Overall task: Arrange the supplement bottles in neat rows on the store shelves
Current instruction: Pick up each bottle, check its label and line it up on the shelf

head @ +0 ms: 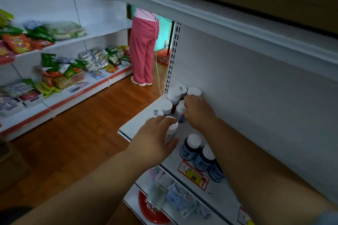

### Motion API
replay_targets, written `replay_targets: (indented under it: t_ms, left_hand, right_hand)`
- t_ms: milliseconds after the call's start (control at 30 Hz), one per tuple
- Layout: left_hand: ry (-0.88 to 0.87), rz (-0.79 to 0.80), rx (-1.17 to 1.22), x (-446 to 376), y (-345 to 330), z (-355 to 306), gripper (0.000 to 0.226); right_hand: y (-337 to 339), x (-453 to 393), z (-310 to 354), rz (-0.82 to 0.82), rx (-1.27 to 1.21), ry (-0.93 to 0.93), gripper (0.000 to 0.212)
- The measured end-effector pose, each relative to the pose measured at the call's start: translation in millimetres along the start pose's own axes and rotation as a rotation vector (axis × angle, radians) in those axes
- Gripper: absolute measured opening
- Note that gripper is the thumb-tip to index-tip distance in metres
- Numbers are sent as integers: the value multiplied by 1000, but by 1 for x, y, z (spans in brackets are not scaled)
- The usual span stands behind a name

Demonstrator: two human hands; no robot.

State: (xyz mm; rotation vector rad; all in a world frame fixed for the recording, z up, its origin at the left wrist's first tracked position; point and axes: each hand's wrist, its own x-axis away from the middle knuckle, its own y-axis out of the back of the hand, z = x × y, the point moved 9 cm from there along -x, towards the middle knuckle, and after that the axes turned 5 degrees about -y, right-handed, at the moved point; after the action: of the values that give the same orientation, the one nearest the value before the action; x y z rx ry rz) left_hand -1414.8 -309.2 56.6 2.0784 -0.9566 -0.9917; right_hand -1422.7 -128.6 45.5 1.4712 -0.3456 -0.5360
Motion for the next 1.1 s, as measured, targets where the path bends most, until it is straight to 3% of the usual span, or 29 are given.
replay_targets:
  t_ms: [133,233,333,400,500,600,833,933,1100]
  left_hand:
    - [18,18,32,-11,-9,5,49]
    - [48,-7,94,-23,-10,9,56]
    - [11,2,227,-30,-15,-8,65]
    - [-31,125,360,-34,-28,-31,65]
    - [-143,348,528,-33,-52,-85,41]
    - [-187,412,618,-20,-71,-129,29]
    - [-263,451,776,-3,-107,-214,45]
    - [-297,428,622,-5,-129,-231,55]
    - [-496,472,-8,-13,-180,-253,107]
  right_hand:
    - [6,2,-3,-11,-50,20,32]
    - [30,22,-23,-33,-238,-103,44]
    - [71,64,-41,-86,-396,-185,32]
    - [98,102,-54,-92,-473,-241,27]
    - [129,161,-74,-112,-644,-367,27]
    - [147,213,-95,-138,-636,-485,20]
    - [168,298,-156,-205,-488,-619,27]
    - [173,314,-187,-244,-419,-639,33]
    - [153,313,-239,-178,-221,-620,46]
